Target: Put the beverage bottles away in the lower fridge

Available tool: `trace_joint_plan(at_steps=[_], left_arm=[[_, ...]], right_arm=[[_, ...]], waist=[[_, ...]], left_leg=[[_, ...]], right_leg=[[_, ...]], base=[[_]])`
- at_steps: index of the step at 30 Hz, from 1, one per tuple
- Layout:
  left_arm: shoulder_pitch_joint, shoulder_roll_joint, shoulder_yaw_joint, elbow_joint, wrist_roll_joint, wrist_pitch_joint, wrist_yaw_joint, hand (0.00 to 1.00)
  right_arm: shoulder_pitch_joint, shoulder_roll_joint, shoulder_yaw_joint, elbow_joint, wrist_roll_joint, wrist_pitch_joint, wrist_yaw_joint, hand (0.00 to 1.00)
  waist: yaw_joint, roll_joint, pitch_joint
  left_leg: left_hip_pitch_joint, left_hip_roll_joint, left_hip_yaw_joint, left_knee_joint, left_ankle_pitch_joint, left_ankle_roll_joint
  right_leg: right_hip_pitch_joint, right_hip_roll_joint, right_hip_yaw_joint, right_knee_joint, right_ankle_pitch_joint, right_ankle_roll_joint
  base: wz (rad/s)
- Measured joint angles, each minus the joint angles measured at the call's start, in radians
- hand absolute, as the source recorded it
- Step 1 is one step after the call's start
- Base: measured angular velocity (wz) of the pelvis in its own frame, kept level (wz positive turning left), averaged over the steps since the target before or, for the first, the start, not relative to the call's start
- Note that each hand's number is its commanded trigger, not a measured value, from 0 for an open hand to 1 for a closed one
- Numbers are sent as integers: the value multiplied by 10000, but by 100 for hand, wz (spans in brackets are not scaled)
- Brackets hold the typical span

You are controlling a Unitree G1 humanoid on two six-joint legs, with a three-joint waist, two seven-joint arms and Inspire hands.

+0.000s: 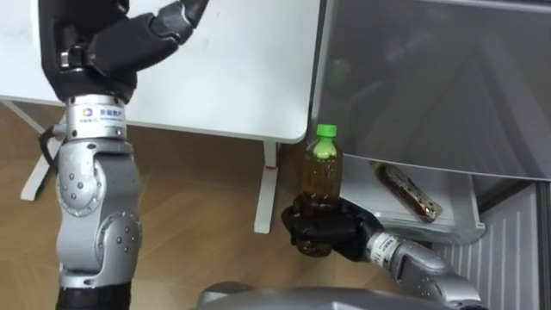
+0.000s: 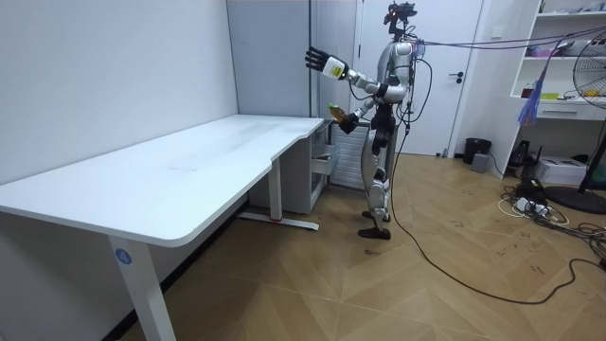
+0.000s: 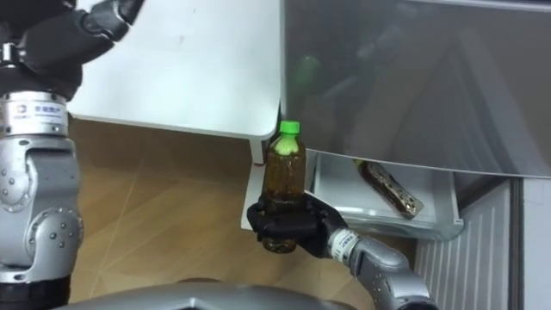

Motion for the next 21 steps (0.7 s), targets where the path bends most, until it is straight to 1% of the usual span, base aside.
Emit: trace_joint_plan(at_steps=[3, 4, 6, 7, 8, 10, 12, 15, 16, 17, 18, 20, 21], left_arm=[[4, -14, 148, 0, -6, -52, 547, 0], [36, -29, 245, 0, -6, -69, 730, 0], [210, -83, 429, 2, -4, -84, 921, 0], [370, -120, 529, 3, -4, -84, 1027, 0], [432, -164, 594, 3, -2, -84, 1070, 0], [571, -380, 879, 11, 6, -81, 1349, 0], [636, -386, 1121, 134, 5, -73, 1589, 0], [646, -379, 1349, 756, 2, -78, 2082, 0], [677, -368, 1339, 1232, 11, -76, 2240, 0], [778, -359, 1340, 1776, 13, -59, 2334, 0], [843, -351, 1328, 2031, 10, -48, 2391, 0], [1129, -351, 1331, 2922, -89, -15, 2536, 0], [1245, -351, 1333, 3077, -138, 2, 2564, 0]], right_arm=[[213, 72, -225, -44, -192, 0, -146, 100], [351, 74, -350, -44, -191, 0, -210, 100], [551, 76, -391, -44, -189, 0, -245, 100], [725, 58, -427, -44, -188, 0, -245, 100], [795, 60, -471, -44, -188, 0, -244, 100], [950, 75, -606, -45, -188, 10, -243, 100], [1001, 100, -702, -81, -189, 36, -249, 100], [1082, 61, -731, -316, -200, 133, -368, 100], [1077, 56, -740, -361, -200, 155, -423, 100], [1075, 57, -759, -444, -199, 225, -467, 100], [1076, 63, -754, -470, -182, 229, -481, 100], [1076, 86, -762, -523, -157, 228, -552, 100], [1076, 88, -769, -521, -189, 229, -552, 100]], waist=[[81, 76, 12], [131, 107, 0], [191, 152, -2], [195, 161, -24], [206, 166, -21], [245, 151, -24], [294, 141, -29], [436, 170, -45], [528, 187, -55], [590, 200, -65], [627, 199, -65], [735, 132, -69], [739, 123, -72]], left_leg=[[12, 0, -14, 4, 0, 0], [36, 0, -10, -12, 1, 0], [208, 4, 19, -106, 3, -1], [276, 5, 13, -145, 3, -1], [316, 5, 13, -162, 3, -1], [347, -5, 19, -172, -1, 1], [344, -13, 35, -179, 0, 0], [356, -8, 35, -179, 1, -2], [360, -8, 35, -183, 1, -2], [367, -12, 37, -189, 1, -2], [364, -15, 38, -195, 1, -2], [336, -19, 70, -216, 2, -3], [334, -18, 67, -225, 2, -4]], right_leg=[[35, -1, -72, -4, 0, 0], [47, -3, -70, -10, 0, 0], [145, -1, -85, -23, 0, 0], [200, -1, -97, -28, -4, 6], [235, -1, -97, -27, -4, 7], [300, -7, -134, -95, -6, 9], [326, -1, -125, -164, -6, 9], [327, 10, -112, -167, -6, 9], [316, 9, -100, -172, -6, 8], [322, 9, -98, -194, -7, 8], [327, 9, -100, -217, -7, 8], [309, 12, -95, -324, -6, 7], [313, 13, -98, -327, -6, 7]], base=[[0], [-5], [-6], [0], [0], [0], [0], [0], [0], [0], [-3], [-2], [0]])
